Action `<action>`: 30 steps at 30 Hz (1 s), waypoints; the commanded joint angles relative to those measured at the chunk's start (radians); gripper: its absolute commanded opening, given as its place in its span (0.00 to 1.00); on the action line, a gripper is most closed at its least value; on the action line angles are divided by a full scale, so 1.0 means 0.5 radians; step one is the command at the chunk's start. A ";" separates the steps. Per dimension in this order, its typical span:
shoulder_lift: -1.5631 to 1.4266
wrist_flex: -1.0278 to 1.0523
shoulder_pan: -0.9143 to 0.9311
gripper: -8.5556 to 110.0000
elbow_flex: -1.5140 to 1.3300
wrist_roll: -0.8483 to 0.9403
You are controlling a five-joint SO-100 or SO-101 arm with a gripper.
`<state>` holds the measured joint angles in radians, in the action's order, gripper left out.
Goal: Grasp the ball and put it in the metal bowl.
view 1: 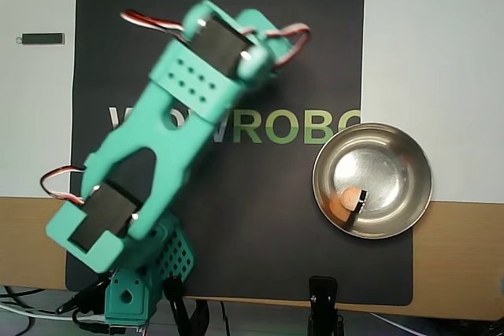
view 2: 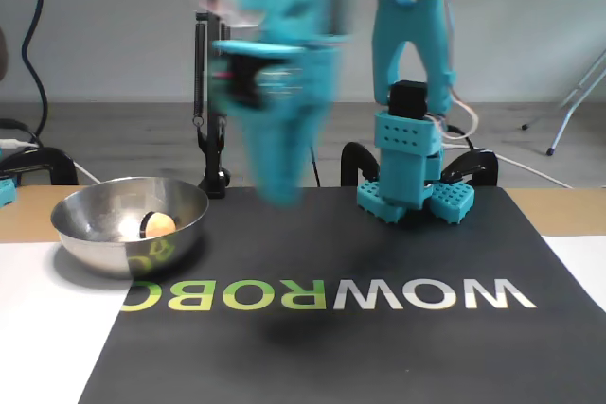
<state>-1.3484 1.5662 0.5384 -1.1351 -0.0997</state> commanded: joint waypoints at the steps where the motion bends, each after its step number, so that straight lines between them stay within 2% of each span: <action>1: -0.135 0.006 -0.175 0.07 0.018 -0.058; 8: -0.350 -0.021 -0.574 0.07 -0.319 -0.067; 14: -0.522 -0.049 -0.752 0.07 -0.546 -0.071; 30: -1.218 -0.865 -0.884 0.07 -1.608 -0.049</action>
<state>-1.8592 1.1812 0.1058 -1.8699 -0.1258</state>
